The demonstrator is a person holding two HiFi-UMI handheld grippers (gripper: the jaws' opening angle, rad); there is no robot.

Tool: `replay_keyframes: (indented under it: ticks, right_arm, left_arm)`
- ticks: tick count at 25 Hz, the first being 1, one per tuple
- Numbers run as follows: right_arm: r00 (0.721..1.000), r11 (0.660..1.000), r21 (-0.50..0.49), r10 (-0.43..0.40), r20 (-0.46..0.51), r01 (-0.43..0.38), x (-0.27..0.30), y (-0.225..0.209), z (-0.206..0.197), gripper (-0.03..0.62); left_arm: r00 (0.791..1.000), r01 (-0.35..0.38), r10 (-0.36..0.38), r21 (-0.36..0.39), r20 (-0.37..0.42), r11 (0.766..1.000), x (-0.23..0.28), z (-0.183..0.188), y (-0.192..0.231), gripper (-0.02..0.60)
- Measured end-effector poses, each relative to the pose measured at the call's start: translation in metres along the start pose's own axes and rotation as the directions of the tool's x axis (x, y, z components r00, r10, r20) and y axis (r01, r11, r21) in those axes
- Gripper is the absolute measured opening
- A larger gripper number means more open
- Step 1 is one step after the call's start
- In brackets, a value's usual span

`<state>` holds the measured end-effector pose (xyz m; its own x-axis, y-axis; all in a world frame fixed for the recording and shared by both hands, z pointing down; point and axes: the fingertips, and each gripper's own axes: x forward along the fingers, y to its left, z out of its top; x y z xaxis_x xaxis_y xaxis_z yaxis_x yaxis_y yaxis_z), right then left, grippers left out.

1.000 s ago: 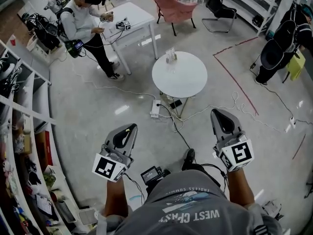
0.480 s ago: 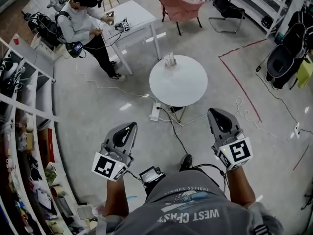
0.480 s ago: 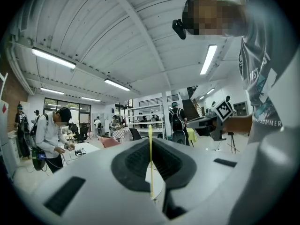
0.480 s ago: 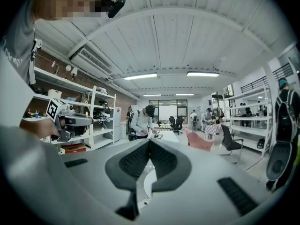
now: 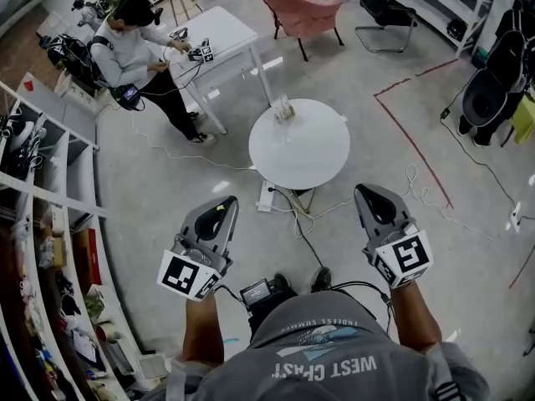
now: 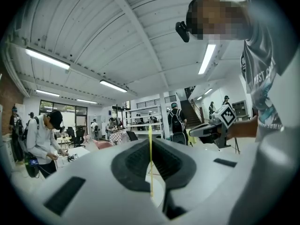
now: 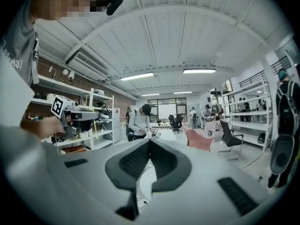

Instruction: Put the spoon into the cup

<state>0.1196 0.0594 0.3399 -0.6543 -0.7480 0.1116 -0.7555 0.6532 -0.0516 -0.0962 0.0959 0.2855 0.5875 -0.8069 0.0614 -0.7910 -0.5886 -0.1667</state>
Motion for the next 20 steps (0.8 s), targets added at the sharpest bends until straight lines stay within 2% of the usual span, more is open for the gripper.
replay_keyframes:
  ticks: [6, 13, 20]
  right_arm:
    - [1.0, 1.0, -0.008, -0.009, -0.02, 0.009, 0.008, 0.002, -0.012, 0.003]
    - [0.99, 0.99, -0.005, -0.14, -0.032, 0.14, 0.019, -0.017, -0.011, 0.003]
    - [0.973, 0.974, -0.023, -0.228, -0.028, 0.227, 0.05, -0.029, 0.011, 0.003]
  left_arm:
    - [0.998, 0.062, -0.062, 0.002, 0.01, 0.998, 0.021, -0.005, 0.005, 0.0]
    - [0.99, 0.137, -0.137, -0.003, 0.005, 0.991, 0.04, -0.031, 0.041, 0.0]
    - [0.977, 0.211, -0.21, -0.016, 0.041, 0.977, 0.071, -0.032, 0.081, 0.0]
